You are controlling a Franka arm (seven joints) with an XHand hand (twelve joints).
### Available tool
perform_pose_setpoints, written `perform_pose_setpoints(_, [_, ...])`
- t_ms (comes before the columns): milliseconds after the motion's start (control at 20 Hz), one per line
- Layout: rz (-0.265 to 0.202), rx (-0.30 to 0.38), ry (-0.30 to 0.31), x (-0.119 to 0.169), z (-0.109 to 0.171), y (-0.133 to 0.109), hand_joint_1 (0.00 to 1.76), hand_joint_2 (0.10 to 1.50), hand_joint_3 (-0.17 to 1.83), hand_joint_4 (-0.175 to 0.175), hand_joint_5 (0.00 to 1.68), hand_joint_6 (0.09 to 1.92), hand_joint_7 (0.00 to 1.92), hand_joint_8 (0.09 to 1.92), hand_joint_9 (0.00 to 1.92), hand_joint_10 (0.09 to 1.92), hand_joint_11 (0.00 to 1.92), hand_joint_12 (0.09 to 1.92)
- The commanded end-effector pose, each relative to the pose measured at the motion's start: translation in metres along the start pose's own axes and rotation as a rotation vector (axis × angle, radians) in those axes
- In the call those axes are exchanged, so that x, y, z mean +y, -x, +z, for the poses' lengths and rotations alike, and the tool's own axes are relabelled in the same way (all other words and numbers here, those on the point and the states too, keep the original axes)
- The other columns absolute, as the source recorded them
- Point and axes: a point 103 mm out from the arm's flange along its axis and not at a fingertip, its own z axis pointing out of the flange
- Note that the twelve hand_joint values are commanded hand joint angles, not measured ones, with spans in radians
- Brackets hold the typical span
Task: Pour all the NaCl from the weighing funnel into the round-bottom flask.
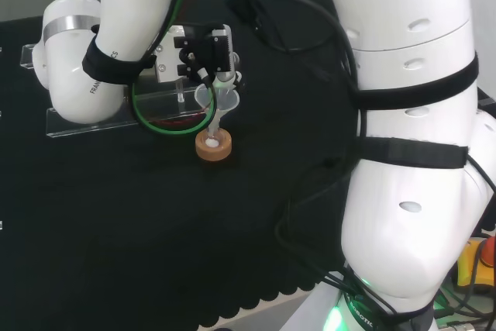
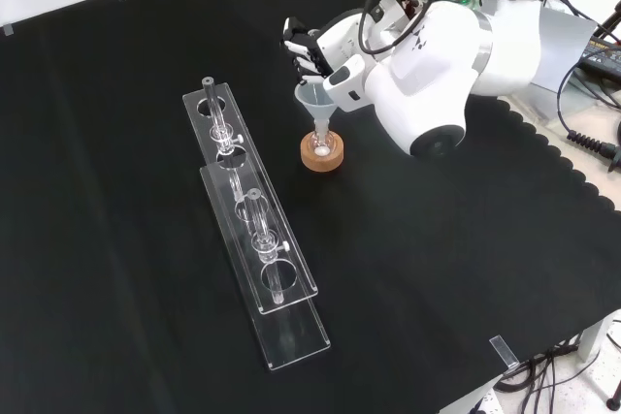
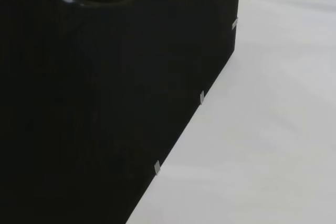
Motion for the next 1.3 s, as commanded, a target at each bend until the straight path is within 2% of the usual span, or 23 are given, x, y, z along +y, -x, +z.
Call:
perform_pose_setpoints(50, [-0.003, 0.05, 0.015, -0.002, 0.005, 0.002, 1.08, 0.75, 0.64, 0.13, 1.09, 0.98, 1.15, 0.57, 1.38, 0.14, 1.06, 0.89])
perform_pose_setpoints(200, [-0.003, 0.088, 0.028, -0.003, 0.009, 0.005, 1.08, 0.75, 0.64, 0.13, 1.09, 0.98, 1.15, 0.57, 1.38, 0.14, 1.06, 0.89])
perform_pose_setpoints(650, [-0.017, 0.295, 0.055, -0.004, 0.029, 0.018, 1.08, 0.75, 0.64, 0.131, 1.09, 0.98, 1.15, 0.57, 1.39, 0.14, 1.06, 0.88])
perform_pose_setpoints(1050, [-0.022, 0.404, 0.061, 0.0, 0.047, 0.022, 1.08, 0.75, 0.64, 0.131, 1.09, 0.98, 1.15, 0.57, 1.39, 0.13, 1.06, 0.88])
perform_pose_setpoints(1300, [-0.013, 0.474, 0.086, 0.001, 0.06, 0.027, 1.08, 0.75, 0.64, 0.131, 1.09, 0.98, 1.15, 0.56, 1.39, 0.13, 1.07, 0.88])
